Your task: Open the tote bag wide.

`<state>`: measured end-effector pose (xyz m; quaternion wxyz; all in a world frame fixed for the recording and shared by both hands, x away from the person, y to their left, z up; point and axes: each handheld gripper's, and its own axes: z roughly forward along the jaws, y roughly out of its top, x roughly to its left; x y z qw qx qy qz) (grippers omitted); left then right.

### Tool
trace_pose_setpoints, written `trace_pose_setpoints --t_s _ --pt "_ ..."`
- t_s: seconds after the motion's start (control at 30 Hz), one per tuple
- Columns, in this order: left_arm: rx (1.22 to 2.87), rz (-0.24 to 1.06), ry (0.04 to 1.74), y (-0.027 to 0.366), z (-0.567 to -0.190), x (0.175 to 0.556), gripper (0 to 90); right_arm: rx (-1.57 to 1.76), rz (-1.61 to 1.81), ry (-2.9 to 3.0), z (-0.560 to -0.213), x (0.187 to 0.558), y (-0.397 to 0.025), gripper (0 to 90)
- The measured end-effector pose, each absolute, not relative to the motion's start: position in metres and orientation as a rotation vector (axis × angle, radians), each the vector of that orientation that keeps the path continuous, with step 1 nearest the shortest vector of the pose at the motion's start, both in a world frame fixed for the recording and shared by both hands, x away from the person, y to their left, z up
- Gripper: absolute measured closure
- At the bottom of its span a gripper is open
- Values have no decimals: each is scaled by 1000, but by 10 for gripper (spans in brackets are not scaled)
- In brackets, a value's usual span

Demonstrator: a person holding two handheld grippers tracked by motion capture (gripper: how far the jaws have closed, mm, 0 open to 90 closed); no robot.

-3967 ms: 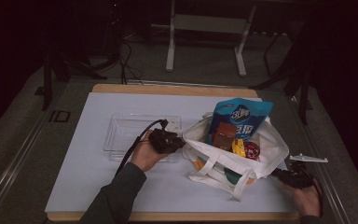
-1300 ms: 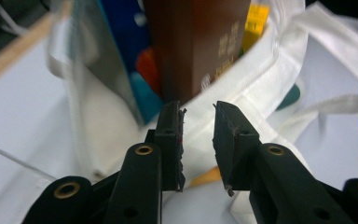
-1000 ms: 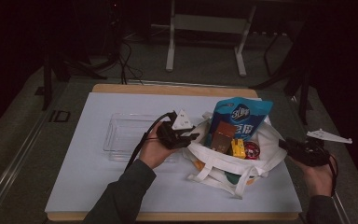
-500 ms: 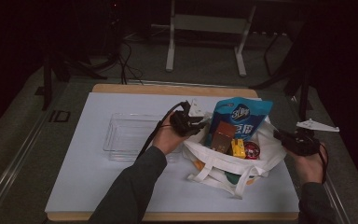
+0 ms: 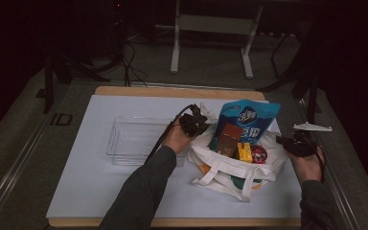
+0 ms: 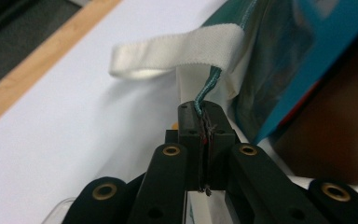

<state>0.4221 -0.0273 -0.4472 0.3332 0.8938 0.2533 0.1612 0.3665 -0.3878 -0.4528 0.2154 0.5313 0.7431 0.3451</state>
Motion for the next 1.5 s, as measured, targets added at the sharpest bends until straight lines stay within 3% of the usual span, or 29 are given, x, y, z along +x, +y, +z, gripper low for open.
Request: trace_pose_setpoints --t_s 0.43,0.8,1.0,1.1,1.33,1.5 --pt "2420 430 702 -39 -464 428 885 1566 880 2124 -486 378 -387 879" --pt "2399 413 699 -34 -458 423 845 1557 895 2111 -482 374 -386 868" --pt "2339 398 690 -21 -448 418 687 1487 927 2105 -463 363 -386 735" --pt "2323 414 679 -16 -442 412 650 1466 958 2082 -453 356 -386 686" --pt "2252 455 646 -2 -424 394 633 1404 993 2032 -437 337 -386 590" --pt "2201 441 604 4 -416 377 646 1368 1045 2013 -426 319 -387 585"
